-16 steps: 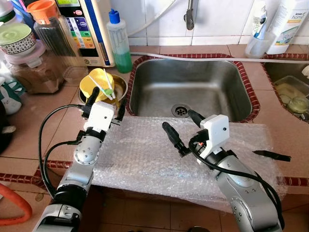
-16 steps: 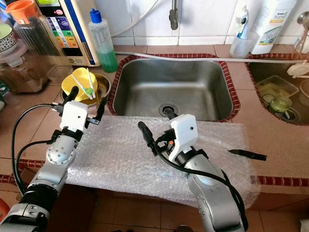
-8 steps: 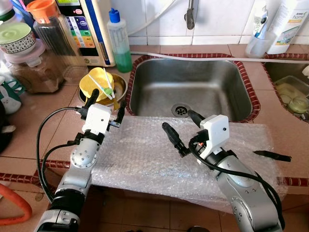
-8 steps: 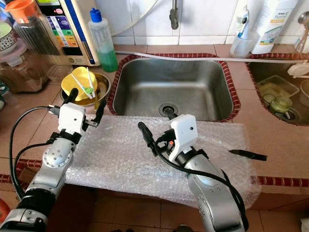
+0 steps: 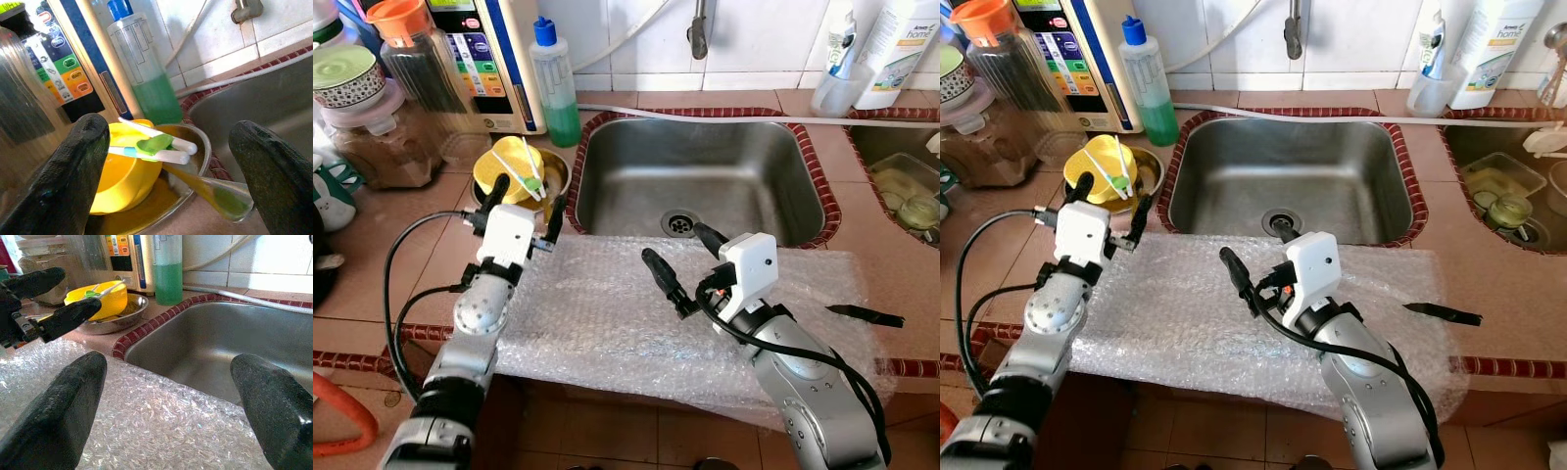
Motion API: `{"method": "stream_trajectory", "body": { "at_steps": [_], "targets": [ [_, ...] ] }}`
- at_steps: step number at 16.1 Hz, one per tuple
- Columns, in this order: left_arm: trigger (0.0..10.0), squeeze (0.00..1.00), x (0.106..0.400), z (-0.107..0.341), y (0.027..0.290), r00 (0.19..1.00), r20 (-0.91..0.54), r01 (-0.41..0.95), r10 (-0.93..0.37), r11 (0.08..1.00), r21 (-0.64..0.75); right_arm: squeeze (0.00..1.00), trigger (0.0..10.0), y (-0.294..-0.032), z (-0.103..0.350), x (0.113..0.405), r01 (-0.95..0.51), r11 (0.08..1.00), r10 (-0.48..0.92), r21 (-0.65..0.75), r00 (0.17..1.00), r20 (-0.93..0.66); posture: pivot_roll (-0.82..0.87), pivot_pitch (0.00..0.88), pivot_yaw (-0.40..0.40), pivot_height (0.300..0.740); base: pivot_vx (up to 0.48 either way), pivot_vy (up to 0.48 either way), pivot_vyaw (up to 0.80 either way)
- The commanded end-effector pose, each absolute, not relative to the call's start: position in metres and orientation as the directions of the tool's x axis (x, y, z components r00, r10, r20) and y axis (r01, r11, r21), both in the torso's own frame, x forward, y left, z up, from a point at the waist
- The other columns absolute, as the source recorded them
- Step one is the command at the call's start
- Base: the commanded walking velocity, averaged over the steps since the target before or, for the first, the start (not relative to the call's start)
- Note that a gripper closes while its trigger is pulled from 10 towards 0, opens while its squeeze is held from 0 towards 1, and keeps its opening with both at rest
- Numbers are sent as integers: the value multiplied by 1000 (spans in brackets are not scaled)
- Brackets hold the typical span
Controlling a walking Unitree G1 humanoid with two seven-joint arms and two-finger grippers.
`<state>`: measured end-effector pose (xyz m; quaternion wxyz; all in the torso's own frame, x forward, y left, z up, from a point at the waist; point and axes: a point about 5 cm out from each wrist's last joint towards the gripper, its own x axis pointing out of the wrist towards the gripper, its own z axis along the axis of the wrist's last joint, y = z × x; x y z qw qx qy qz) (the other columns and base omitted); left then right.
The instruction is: Kitchen organization
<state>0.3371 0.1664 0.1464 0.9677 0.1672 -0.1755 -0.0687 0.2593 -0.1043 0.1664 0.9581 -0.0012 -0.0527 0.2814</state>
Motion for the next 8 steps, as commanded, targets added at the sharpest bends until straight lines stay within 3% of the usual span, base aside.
{"method": "stream_trajectory", "body": {
  "at_steps": [1,7,8],
  "targets": [
    [10000,0,338,144,171,938,299,62,-177,932,358,976,10000,-101,169,256,-556,830,556,-36,824,112,-263,172,99,740,0,0,0],
    [10000,0,348,145,167,940,293,48,-174,919,391,976,10000,-102,169,254,-546,837,547,-39,830,111,-279,177,105,740,0,0,0],
    [9647,0,349,145,167,940,295,44,-171,919,392,969,10000,-103,169,254,-545,837,546,-39,830,111,-280,177,106,740,0,0,0]
  ]
}}
